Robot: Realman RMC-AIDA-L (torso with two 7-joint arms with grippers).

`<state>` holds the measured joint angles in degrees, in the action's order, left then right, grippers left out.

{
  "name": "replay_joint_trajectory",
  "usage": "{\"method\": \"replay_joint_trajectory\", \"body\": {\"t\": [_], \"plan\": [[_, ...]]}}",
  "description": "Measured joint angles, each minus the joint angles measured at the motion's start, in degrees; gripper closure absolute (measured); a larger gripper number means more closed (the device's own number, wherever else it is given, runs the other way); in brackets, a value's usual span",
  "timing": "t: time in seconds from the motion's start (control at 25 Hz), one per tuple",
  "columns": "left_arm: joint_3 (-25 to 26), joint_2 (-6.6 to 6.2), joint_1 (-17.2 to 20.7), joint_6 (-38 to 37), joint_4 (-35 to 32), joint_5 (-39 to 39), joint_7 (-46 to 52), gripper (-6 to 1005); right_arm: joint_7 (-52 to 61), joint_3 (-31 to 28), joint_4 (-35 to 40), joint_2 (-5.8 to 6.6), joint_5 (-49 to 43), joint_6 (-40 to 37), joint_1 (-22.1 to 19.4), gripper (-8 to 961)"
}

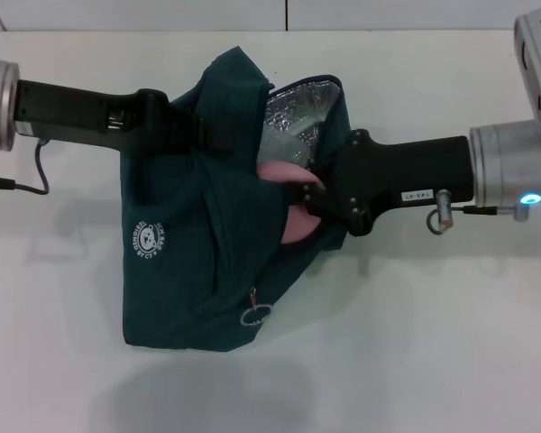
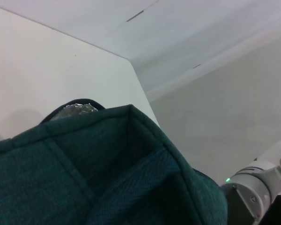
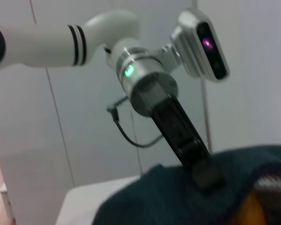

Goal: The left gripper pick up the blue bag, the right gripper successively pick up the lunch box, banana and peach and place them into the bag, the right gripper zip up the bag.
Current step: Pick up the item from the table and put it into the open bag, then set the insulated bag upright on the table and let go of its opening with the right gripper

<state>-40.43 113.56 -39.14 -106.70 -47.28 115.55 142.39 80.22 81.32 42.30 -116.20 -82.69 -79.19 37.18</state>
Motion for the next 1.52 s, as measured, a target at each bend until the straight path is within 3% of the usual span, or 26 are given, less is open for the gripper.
{"method": "replay_joint_trajectory", "body": {"t": [0.08,0.6,0.76,0.92,1.08,1.28,1.52], "plan": [[0.0,0.0,0.0,0.0,0.0,0.0,0.0,962,0.0,0.6,0.0,0.07,1.4,-0.1,0.2,913],[0.1,0.01,0.1,0.0,0.0,0.0,0.0,962,-0.1,0.0,2.0,0.35,2.3,-1.9,-1.1,618],[0.2,-0.08,0.2,0.0,0.0,0.0,-0.1,962,-0.2,-1.2,5.1,0.7,3.6,-2.9,-4.3,544],[0.3,-0.09,0.4,0.0,0.0,0.0,-0.1,962,0.0,-4.0,7.9,0.86,3.7,-5.2,-8.0,385],[0.3,-0.1,0.4,0.0,0.0,0.0,-0.1,962,1.2,-10.6,8.2,0.87,5.6,-9.4,-13.1,307],[0.4,0.0,0.5,0.0,0.0,0.0,-0.2,962,6.5,-17.6,2.2,0.99,7.1,-10.4,-16.7,270],[0.4,0.17,0.4,0.1,0.0,0.0,-0.3,962,14.7,-22.5,-14.3,1.0,7.5,-10.4,-12.4,273]]}}
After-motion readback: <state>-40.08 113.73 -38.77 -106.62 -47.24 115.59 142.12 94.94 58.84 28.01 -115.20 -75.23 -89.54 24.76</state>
